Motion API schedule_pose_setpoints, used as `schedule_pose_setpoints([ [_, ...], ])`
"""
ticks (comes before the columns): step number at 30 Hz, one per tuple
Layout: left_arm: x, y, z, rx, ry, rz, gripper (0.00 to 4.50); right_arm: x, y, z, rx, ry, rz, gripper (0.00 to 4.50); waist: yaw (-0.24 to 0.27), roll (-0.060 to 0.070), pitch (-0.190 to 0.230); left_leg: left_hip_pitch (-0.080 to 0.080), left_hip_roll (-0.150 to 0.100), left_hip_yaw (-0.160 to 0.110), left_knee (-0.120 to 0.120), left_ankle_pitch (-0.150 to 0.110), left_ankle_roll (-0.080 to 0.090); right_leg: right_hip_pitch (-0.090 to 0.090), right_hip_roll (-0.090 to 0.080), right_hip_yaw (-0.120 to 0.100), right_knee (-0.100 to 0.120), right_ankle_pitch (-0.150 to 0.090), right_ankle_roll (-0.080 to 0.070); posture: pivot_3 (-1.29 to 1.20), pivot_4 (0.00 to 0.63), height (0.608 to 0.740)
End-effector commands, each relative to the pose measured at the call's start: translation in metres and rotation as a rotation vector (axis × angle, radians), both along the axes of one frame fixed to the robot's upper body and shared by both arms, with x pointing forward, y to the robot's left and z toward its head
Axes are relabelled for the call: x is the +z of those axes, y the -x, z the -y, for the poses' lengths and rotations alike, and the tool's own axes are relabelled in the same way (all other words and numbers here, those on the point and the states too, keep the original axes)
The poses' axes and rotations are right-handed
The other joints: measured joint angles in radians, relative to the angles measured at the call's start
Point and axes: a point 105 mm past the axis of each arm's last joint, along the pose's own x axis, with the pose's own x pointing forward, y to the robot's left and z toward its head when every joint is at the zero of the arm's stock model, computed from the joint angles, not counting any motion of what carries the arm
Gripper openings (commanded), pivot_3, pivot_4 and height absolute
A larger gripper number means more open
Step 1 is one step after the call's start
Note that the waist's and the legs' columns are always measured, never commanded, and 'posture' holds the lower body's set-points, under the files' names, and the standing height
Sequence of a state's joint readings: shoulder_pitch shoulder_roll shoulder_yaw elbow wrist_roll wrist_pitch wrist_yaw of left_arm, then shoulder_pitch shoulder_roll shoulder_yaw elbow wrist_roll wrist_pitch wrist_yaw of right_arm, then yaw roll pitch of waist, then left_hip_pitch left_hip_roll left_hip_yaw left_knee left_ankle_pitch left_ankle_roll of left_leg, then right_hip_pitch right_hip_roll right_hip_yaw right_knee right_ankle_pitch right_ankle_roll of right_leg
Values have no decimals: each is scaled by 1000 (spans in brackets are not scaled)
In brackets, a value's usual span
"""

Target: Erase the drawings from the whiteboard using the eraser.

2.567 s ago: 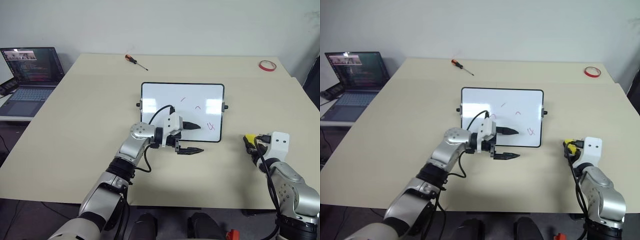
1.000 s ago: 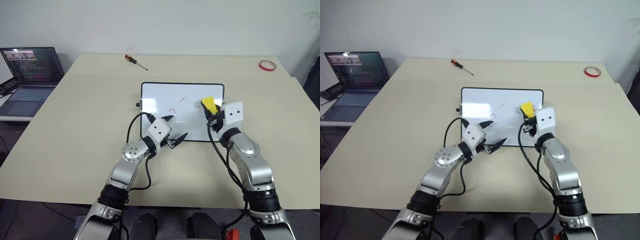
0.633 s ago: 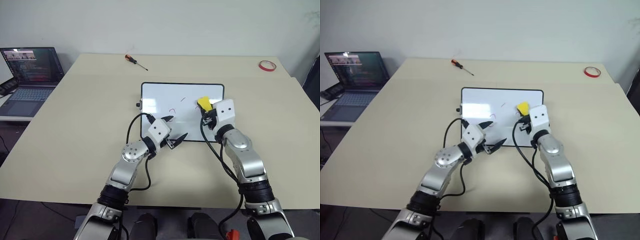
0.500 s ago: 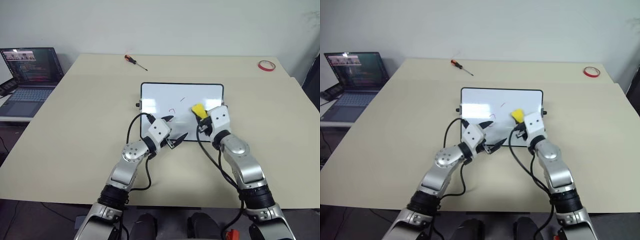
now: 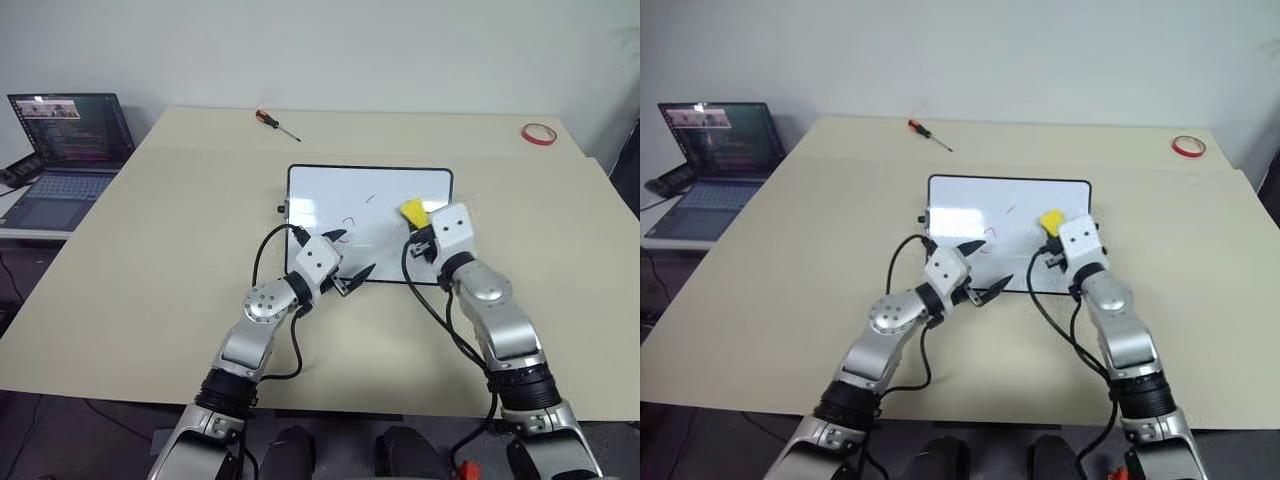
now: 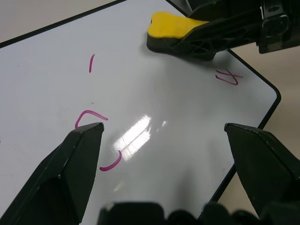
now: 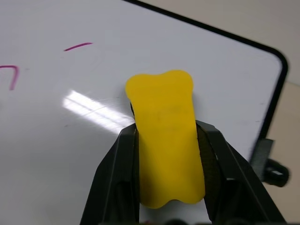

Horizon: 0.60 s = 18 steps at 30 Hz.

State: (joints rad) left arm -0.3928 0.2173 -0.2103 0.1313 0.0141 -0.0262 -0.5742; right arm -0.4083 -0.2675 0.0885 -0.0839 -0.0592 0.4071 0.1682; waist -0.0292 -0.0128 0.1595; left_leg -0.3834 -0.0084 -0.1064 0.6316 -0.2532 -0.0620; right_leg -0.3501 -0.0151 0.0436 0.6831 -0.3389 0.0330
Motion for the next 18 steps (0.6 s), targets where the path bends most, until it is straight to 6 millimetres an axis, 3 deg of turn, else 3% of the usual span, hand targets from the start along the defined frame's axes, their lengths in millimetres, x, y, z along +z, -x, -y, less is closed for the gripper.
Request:
schedule_pose_setpoints([
  [1, 12, -1, 3, -9, 15, 42, 4500, -15, 2, 13, -63, 13, -60, 1273, 0, 0, 0, 0, 0, 0, 0, 0, 0, 0, 0, 0, 0, 0, 0, 0, 150, 740],
  [11, 13, -2, 1, -5, 10, 46, 4500, -19, 20, -14, 69, -2, -72, 1273, -5, 0, 0, 1, 0, 0, 0, 0, 0, 0, 0, 0, 0, 0, 0, 0, 150, 740],
  [18, 14, -2, 0, -3, 12, 50, 4500, -9, 18, -9, 50, -32, -35, 1273, -5, 0, 0, 1, 0, 0, 0, 0, 0, 0, 0, 0, 0, 0, 0, 0, 150, 740],
])
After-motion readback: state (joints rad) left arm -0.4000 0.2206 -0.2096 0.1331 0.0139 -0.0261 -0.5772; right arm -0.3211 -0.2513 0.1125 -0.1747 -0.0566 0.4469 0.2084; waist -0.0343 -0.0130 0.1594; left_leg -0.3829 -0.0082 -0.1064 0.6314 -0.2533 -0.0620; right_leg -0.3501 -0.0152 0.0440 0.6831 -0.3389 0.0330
